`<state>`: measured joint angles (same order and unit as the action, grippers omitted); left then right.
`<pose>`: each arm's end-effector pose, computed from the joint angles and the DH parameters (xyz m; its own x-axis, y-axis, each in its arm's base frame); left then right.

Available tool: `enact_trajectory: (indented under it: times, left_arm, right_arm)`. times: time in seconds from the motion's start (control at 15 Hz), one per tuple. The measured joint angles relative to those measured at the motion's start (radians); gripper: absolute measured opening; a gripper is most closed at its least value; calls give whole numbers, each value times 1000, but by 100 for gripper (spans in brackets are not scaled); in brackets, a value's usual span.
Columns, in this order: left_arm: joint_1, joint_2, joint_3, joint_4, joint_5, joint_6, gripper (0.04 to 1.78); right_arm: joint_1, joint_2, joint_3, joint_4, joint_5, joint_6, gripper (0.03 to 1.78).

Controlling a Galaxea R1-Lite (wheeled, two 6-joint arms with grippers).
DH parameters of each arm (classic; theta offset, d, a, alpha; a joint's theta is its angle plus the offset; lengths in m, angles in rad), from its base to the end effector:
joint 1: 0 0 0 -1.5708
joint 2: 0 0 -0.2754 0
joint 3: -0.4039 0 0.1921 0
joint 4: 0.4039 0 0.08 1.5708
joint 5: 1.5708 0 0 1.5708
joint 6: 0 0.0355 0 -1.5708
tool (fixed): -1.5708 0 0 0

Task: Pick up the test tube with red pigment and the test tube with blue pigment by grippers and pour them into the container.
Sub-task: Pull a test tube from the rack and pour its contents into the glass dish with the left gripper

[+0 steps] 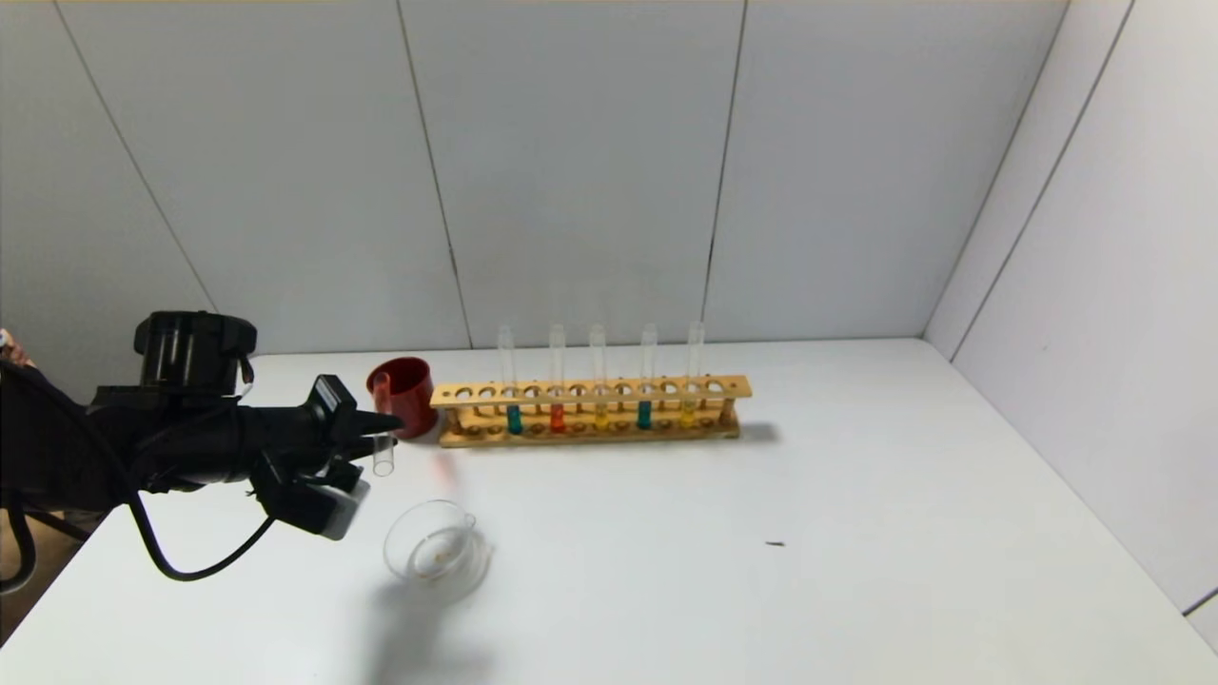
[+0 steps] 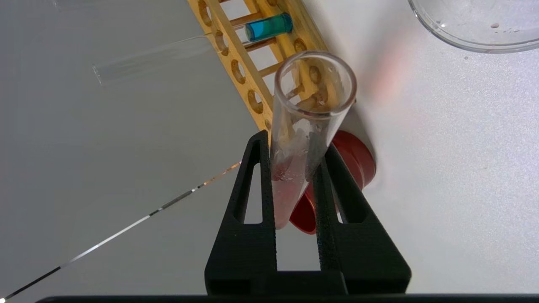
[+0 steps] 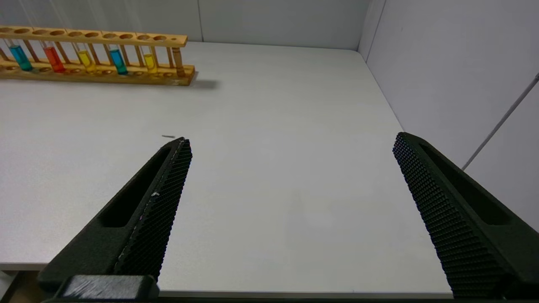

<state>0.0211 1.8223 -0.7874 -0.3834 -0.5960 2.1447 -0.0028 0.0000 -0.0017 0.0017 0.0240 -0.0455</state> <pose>0.3110 -0.0134 0.0871 0.6698 -0.5473 -0.5018 0.2763 -0.4436 0.8526 0.0166 0.0008 0.0758 0.9998 0.0212 0.0000 -0.0212 0.9987 -0.0455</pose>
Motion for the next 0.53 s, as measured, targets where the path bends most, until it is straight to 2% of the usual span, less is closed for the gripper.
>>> enact_trajectory:
  times: [0.53]
  left_arm:
    - [-19, 1, 6, 0, 10, 105, 31]
  right_arm:
    - [-1, 0, 0, 0, 0, 0, 175]
